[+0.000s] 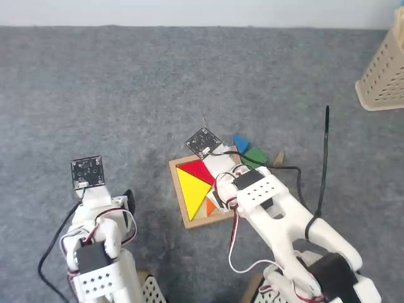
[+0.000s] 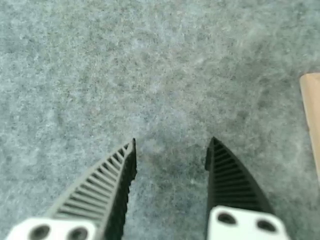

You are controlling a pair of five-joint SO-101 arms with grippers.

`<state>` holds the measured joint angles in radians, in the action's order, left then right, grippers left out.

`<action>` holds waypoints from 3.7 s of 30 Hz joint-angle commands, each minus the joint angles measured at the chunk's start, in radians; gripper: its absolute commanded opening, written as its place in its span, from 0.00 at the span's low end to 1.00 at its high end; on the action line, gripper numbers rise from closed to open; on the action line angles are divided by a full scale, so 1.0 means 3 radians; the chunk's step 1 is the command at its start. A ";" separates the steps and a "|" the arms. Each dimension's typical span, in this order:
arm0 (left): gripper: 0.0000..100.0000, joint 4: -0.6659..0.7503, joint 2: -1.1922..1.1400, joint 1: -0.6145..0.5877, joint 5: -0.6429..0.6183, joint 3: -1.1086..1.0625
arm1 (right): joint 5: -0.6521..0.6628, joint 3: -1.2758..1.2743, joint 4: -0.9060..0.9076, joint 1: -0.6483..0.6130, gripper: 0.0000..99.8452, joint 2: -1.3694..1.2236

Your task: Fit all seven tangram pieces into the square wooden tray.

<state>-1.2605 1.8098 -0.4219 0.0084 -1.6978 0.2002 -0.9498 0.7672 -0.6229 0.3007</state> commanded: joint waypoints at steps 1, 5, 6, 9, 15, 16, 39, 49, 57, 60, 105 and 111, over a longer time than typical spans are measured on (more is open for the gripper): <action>0.22 -0.0015 0.0051 0.0010 0.0015 0.0043 | 0.0041 -0.0005 -0.0013 -0.0033 0.01 0.0233; 0.22 -0.0015 0.0051 0.0010 0.0015 0.0043 | 0.0020 -0.0015 -0.0013 -0.0023 0.01 0.0524; 0.22 -0.0015 0.0051 0.0010 0.0015 0.0043 | 0.0015 -0.0041 -0.0033 -0.0018 0.01 0.0611; 0.22 -0.0015 0.0051 0.0010 0.0015 0.0043 | 0.0010 -0.0174 -0.0171 -0.0033 0.01 0.0754; 0.22 -0.0015 0.0051 0.0010 0.0015 0.0043 | 0.0041 -0.0665 -0.0913 -0.0033 0.01 0.0565; 0.22 -0.0015 0.0051 0.0010 0.0015 0.0043 | 0.0046 -0.0665 -0.0939 -0.0033 0.01 0.0519; 0.22 -0.0015 0.0051 0.0010 0.0015 0.0043 | 0.0051 -0.0926 -0.0453 -0.0437 0.01 0.1112; 0.22 -0.0015 0.0051 0.0010 0.0015 0.0043 | 0.0051 -0.1197 -0.0560 -0.0806 0.01 0.1506; 0.22 -0.0015 0.0051 0.0010 0.0015 0.0043 | 0.0051 -0.1171 -0.0534 -0.0800 0.01 0.1542; 0.22 -0.0015 0.0051 0.0010 0.0015 0.0043 | 0.0051 -0.1171 -0.0524 -0.0790 0.01 0.1578; 0.22 -0.0015 0.0051 0.0010 0.0015 0.0043 | 0.0353 -0.1171 -0.0744 -0.0632 0.01 0.1148; 0.22 -0.0015 0.0051 0.0010 0.0015 0.0043 | 0.0327 -0.0905 -0.0197 -0.0412 0.01 0.1716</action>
<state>-1.2605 1.8098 -0.4204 0.0084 -1.6978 0.2923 -1.2981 0.6322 -0.8025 0.6859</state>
